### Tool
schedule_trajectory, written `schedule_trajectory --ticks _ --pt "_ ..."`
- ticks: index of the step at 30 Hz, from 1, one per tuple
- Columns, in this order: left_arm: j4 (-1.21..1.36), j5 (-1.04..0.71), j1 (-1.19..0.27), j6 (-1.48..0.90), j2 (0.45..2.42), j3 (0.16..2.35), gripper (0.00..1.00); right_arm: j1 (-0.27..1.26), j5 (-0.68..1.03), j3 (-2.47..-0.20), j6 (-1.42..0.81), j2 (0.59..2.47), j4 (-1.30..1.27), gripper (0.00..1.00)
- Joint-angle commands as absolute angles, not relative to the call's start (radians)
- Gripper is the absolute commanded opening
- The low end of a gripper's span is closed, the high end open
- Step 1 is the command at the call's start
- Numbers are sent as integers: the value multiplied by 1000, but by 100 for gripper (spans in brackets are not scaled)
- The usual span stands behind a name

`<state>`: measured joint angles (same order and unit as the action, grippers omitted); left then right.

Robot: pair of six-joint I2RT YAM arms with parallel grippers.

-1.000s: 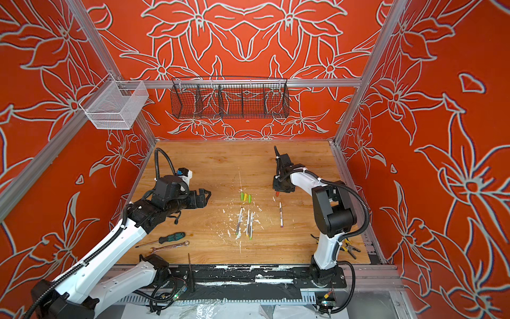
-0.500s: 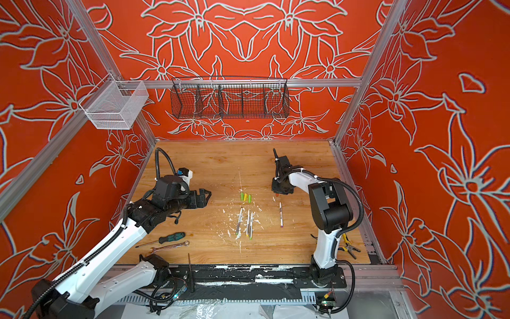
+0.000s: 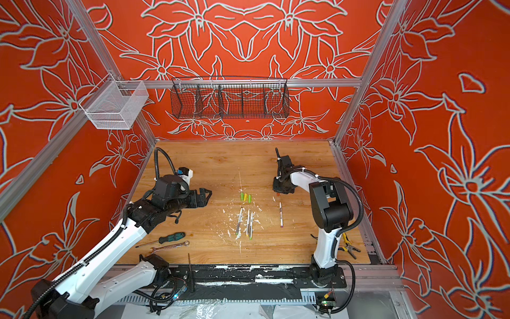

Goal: Insert the pens into the pen caps
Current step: 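Close the right gripper on the red pen cap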

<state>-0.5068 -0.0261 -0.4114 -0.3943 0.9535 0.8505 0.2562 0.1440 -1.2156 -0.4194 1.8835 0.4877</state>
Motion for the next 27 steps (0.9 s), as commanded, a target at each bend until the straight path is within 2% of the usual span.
schedule_trajectory --ticks 1,27 --pt "-488 -38 -423 -405 965 872 97 248 166 -1212 -411 1896 493 15" --pt "-418 -51 -462 -419 1052 864 97 250 192 -1185 -350 1842 528 5"
